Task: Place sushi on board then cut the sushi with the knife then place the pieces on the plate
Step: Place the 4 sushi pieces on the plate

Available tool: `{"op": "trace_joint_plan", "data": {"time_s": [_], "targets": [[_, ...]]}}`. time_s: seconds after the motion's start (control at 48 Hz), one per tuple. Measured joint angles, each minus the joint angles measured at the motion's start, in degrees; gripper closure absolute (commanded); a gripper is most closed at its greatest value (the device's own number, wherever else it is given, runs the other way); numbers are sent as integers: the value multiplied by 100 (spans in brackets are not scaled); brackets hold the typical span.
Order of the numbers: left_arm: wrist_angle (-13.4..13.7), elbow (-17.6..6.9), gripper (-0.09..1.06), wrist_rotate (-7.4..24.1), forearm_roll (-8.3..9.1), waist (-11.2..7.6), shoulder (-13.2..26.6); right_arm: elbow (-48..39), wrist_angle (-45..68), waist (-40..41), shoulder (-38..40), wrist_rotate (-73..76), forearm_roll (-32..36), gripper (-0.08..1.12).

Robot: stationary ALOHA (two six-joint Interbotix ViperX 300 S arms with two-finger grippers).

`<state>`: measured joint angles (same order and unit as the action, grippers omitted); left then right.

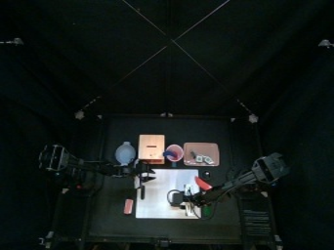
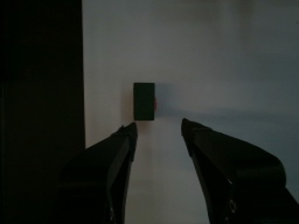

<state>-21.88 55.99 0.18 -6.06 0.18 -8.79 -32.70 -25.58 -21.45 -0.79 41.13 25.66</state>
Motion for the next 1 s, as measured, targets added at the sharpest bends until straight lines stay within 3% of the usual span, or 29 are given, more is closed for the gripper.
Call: {"op": "trace_joint_plan", "data": {"time_s": [0.562,0.875,1.0], "targets": [[9,0,24,0,0,0,0,501,-62,-26,-896,-35,0,24],[9,9,24,0,0,0,-9,501,-70,-9,-1081,-9,0,42],[9,9,24,9,0,0,-9,360,-325,70,-905,-26,26,42]]}}
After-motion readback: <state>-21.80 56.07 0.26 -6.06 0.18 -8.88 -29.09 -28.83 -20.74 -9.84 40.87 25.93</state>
